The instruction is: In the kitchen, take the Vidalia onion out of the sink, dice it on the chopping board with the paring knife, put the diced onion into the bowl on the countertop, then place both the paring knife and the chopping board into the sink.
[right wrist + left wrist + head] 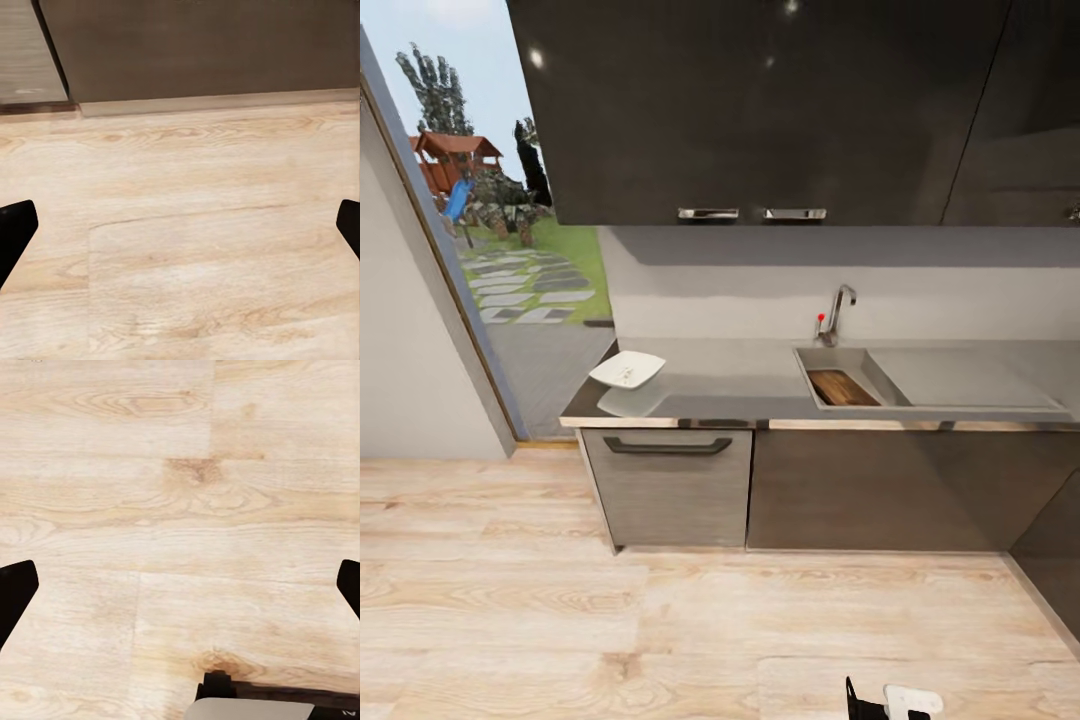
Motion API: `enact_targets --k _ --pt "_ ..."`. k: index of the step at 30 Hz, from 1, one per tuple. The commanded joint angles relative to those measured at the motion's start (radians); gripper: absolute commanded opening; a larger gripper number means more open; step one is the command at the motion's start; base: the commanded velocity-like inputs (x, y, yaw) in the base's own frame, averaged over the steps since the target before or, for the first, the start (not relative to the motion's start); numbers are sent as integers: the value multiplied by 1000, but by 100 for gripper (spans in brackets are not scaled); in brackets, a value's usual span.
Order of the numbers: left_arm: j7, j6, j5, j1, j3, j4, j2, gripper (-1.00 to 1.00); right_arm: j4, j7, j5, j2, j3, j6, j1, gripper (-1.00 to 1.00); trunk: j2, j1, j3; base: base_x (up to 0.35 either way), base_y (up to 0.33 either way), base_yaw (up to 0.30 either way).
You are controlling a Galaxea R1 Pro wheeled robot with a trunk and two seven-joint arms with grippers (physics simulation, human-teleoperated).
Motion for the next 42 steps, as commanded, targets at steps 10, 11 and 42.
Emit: enact_targets --k 10,11,42 --pt "4 -3 9 -1 -9 2 0 100 1 3 -7 0 1 -4 -1 100 -1 0 14 0 0 0" --pt "4 -3 10 -1 -9 2 0 100 1 3 -7 0 1 -4 -1 100 -1 0 16 0 0 0" --pt "4 -2 9 -1 -9 10 -3 100 1 3 -7 0 2 -4 -1 100 -1 0 65 0 0 0"
